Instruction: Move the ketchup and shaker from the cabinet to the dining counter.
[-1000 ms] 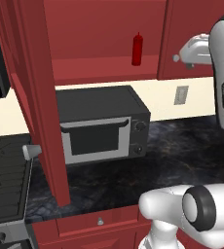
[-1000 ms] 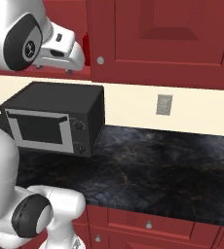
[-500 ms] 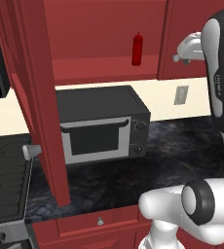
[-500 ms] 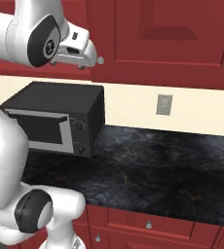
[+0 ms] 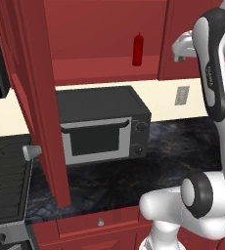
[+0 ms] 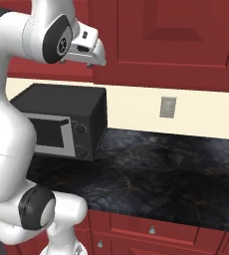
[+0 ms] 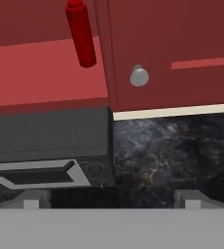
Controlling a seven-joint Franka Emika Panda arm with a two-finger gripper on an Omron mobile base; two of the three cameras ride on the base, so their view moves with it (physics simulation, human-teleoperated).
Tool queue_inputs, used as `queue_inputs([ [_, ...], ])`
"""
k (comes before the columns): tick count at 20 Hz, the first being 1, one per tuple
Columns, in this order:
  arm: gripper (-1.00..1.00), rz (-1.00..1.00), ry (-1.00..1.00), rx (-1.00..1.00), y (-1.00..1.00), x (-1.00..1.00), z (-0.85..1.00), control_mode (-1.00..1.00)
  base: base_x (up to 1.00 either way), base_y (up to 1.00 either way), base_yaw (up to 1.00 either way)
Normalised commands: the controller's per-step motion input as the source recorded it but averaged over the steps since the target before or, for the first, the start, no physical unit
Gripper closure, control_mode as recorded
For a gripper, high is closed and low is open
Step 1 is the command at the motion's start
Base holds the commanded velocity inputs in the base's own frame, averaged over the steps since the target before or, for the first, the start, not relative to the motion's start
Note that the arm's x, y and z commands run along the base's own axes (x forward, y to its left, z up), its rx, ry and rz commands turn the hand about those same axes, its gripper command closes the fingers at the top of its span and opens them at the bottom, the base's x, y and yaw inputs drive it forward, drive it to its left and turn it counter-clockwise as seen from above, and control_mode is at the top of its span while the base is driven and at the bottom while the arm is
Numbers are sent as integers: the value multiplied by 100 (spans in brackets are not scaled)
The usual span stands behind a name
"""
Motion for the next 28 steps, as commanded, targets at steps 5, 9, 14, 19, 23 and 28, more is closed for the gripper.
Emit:
queue_inputs([
  [5, -100, 0, 0, 0, -9, 35, -8, -100, 0, 0, 0],
  [9, -100, 0, 0, 0, -15, 30, -10, -100, 0, 0, 0],
  [14, -100, 0, 0, 0, -13, 28, -12, -100, 0, 0, 0],
  [19, -100, 1, 0, 0, -5, 32, -11, -100, 0, 0, 0],
  [23, -100, 1, 0, 0, 0, 37, -9, -100, 0, 0, 0],
  [28, -100, 1, 0, 0, 0, 37, -4, -100, 0, 0, 0],
])
